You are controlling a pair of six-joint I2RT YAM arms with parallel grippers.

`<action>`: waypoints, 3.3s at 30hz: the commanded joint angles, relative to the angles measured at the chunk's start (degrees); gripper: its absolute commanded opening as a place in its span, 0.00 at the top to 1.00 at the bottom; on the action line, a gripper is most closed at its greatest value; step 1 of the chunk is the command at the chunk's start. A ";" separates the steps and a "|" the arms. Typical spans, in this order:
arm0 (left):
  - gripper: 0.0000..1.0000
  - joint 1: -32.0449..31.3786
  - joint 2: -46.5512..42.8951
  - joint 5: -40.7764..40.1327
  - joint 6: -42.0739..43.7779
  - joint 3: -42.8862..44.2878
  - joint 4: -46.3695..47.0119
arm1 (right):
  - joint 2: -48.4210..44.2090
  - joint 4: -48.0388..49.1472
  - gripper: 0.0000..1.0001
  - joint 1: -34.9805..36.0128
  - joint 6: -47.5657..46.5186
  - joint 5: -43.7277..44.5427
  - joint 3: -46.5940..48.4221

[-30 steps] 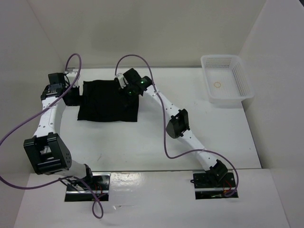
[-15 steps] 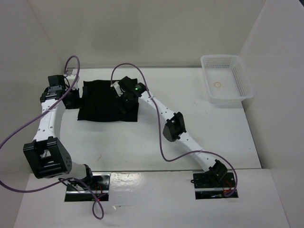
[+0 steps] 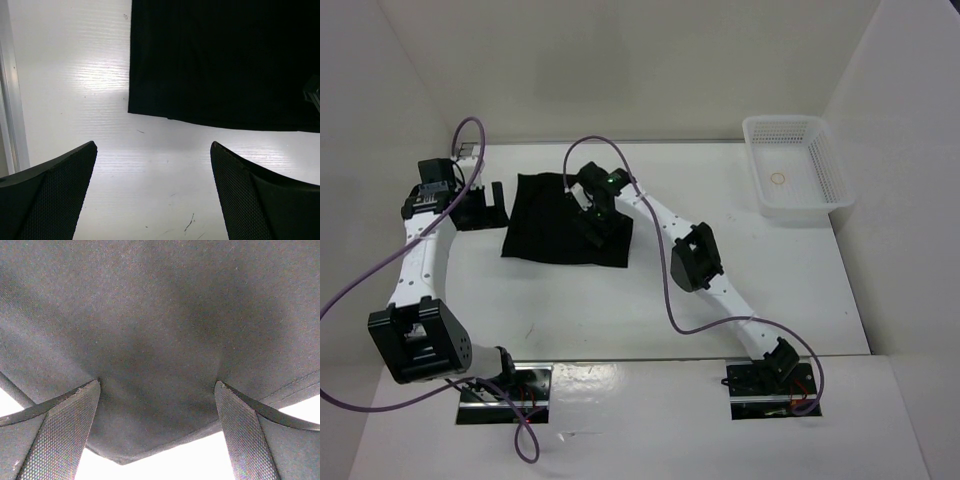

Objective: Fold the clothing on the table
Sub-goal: Flatten the skirt out

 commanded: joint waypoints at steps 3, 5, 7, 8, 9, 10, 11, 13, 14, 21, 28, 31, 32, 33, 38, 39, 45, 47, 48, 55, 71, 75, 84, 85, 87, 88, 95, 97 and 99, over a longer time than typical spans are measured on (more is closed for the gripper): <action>0.00 -0.95 -3.17 -1.34 -0.73 0.03 -0.65 | -9.47 -0.71 0.00 -1.47 -0.25 -1.70 -20.19; 0.00 -1.57 -3.17 -1.34 -0.73 -0.57 -0.66 | -19.83 11.98 0.00 -0.86 -0.25 1.01 -32.97; 0.00 -1.58 -3.70 -1.34 -0.73 -0.58 -0.66 | -25.56 17.67 0.00 -0.16 -0.94 5.58 -46.62; 0.00 -2.18 -3.70 -1.34 -0.73 -0.58 -0.66 | -29.15 19.87 0.00 -0.15 -0.95 6.20 -49.18; 0.00 -2.19 -3.18 -1.34 -0.73 -0.58 -0.66 | -30.49 20.50 0.00 -0.15 -0.95 6.21 -53.29; 0.00 -2.80 -3.17 -1.34 -0.73 -0.58 -0.66 | -31.64 21.11 0.00 -0.15 -0.95 6.21 -55.34; 0.00 -2.81 -2.65 -1.34 -0.73 -0.58 -0.66 | -34.00 21.82 0.00 -0.15 -0.95 6.21 -57.18; 0.00 -4.47 -2.12 -1.34 -1.35 0.03 -0.66 | -35.94 24.01 0.00 -0.15 -0.95 6.99 -62.64; 0.00 -5.00 -2.12 -1.34 -2.04 0.03 -0.66 | -37.52 24.72 0.00 -0.15 -0.95 7.70 -65.35; 0.00 -13.25 -0.02 -8.89 -2.05 0.03 -0.13 | -42.45 25.95 0.00 -0.15 -0.95 7.80 -74.50; 0.00 -23.18 5.52 -13.03 -2.05 -0.49 1.63 | -45.79 25.95 0.00 -0.15 0.11 7.79 -79.79; 0.00 -25.47 8.68 -13.65 -0.30 0.21 4.95 | -47.28 25.95 0.00 -0.15 0.11 7.79 -81.11; 0.00 -26.00 9.30 -13.65 0.23 0.82 5.66 | -47.29 25.95 0.00 -0.15 0.11 7.79 -81.81; 0.00 -26.53 10.00 -14.25 0.24 1.43 6.45 | -48.07 25.95 0.00 -0.15 0.11 7.79 -81.81; 0.00 -29.96 15.98 -16.19 2.17 3.45 11.21 | -49.31 25.95 0.00 -0.15 0.11 7.26 -81.81; 0.00 -30.83 17.03 -16.19 2.17 3.46 12.08 | -49.31 25.95 0.00 -0.15 0.11 7.26 -82.33; 0.00 -33.30 22.75 -8.38 1.65 6.45 13.83 | -49.84 25.95 0.00 -1.38 0.11 7.26 -83.39; 0.00 -33.30 23.46 -6.36 1.64 6.45 13.84 | -50.45 25.95 0.00 -1.91 0.11 6.74 -83.39; 0.00 -33.83 24.07 -6.35 1.64 6.45 14.36 | -50.46 25.95 0.00 -2.52 0.11 6.74 -83.39; 0.00 -34.45 29.69 -4.07 -0.20 8.30 12.96 | -50.98 25.43 0.00 -4.37 0.11 5.68 -83.39; 0.00 -34.97 35.68 -3.27 -2.14 8.04 3.30 | -48.44 25.95 0.00 -9.38 0.11 7.44 -80.69; 0.00 -34.97 33.40 -3.89 -1.61 6.54 1.89 | -45.19 25.95 0.00 -12.72 -0.94 8.92 -77.07; 0.00 -38.92 27.86 -0.12 1.99 3.29 -2.94 | -31.75 24.28 0.00 -16.41 -1.56 11.83 -57.06; 0.00 -39.45 27.85 1.02 1.99 3.29 -2.95 | -30.60 24.28 0.00 -16.41 -1.56 11.83 -55.29; 0.00 -40.94 27.32 2.69 4.00 2.76 -4.43 | -26.91 23.15 0.00 -16.41 -1.56 12.36 -49.51; 0.00 -41.47 27.32 4.44 4.02 2.76 -4.44 | -25.51 23.14 0.00 -15.89 -1.56 13.14 -47.29; 0.00 -45.87 26.18 11.21 6.83 2.23 -6.20 | -8.40 15.07 0.00 -15.27 -1.04 13.77 -17.29; 0.00 -47.37 26.18 12.45 8.40 2.23 -6.72 | -2.50 8.05 0.00 -15.27 -0.51 12.46 -6.20; 0.00 -48.33 26.70 14.12 8.93 1.71 -6.72 | 4.97 3.72 0.00 -14.57 -1.64 12.45 10.11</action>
